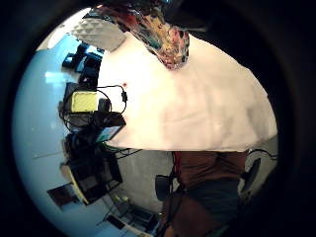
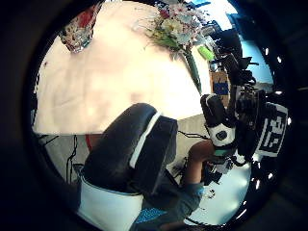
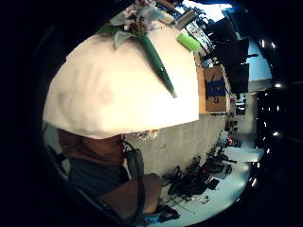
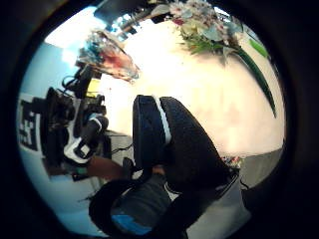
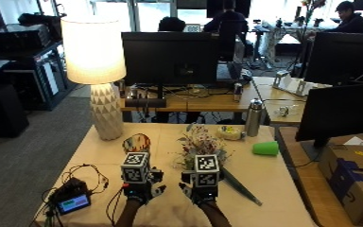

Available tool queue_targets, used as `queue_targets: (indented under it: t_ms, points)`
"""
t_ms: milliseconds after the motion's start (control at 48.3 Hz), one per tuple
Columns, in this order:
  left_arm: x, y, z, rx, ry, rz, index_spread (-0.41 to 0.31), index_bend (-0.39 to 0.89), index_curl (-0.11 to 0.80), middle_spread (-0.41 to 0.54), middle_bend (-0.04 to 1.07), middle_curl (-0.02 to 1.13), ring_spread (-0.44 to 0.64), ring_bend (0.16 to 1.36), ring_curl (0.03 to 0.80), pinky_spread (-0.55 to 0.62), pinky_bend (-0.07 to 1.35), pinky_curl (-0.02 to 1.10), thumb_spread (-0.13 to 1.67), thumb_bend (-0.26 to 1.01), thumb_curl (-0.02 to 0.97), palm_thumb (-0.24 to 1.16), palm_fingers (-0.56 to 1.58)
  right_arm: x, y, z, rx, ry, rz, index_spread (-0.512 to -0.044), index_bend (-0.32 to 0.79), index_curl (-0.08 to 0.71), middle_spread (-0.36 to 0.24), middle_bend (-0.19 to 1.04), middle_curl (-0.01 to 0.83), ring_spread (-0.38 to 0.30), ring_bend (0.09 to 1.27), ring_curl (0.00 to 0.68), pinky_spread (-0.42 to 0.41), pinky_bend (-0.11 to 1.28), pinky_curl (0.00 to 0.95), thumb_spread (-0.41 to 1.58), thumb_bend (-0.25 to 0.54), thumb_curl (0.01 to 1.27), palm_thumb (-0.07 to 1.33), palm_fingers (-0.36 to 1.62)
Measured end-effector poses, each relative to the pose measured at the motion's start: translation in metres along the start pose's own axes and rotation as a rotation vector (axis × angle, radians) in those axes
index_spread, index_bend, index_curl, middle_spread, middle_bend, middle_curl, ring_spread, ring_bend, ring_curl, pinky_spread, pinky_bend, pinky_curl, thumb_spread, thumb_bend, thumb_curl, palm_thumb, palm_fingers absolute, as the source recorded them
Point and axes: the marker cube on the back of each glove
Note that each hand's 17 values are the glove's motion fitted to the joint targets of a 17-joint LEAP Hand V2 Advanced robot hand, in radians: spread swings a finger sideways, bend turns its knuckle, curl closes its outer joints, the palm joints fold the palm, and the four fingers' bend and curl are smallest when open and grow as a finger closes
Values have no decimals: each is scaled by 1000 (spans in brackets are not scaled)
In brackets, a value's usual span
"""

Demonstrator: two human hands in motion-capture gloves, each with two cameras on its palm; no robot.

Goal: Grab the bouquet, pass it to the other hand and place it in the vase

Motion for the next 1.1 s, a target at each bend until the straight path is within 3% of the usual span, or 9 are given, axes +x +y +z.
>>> queue_targets:
  t_ms: [124,269,559,1098]
  points:
    - [-2,-2,2,-5,1,0,-43,92,44,101,187,99,300,443,124,340,514,173,658,-10,57,29,206,-2,6,-5,-18,-3,3,-275,150,99,49,225,106,136,232,78,241,442,162,766,141,77,251,230]
    - [-1,-3,3,-20,6,10,-53,117,86,126,198,154,385,487,160,419,554,223,852,-18,101,20,160,-2,5,-6,-14,-1,-2,-333,149,146,63,224,159,175,243,115,297,458,211,1009,119,115,267,200]
    - [3,-2,0,-19,5,10,-58,127,149,142,200,226,446,528,196,464,581,271,981,-22,167,0,116,-2,7,-8,-16,-9,-9,-360,145,200,71,216,233,202,255,159,330,468,266,1182,61,172,286,164]
    - [3,-3,0,-20,8,10,-59,126,206,151,200,298,461,550,231,474,596,313,1014,-28,224,-10,82,16,8,-7,-19,-3,-11,-366,122,234,77,199,303,211,269,214,339,485,323,1229,-17,230,309,115]
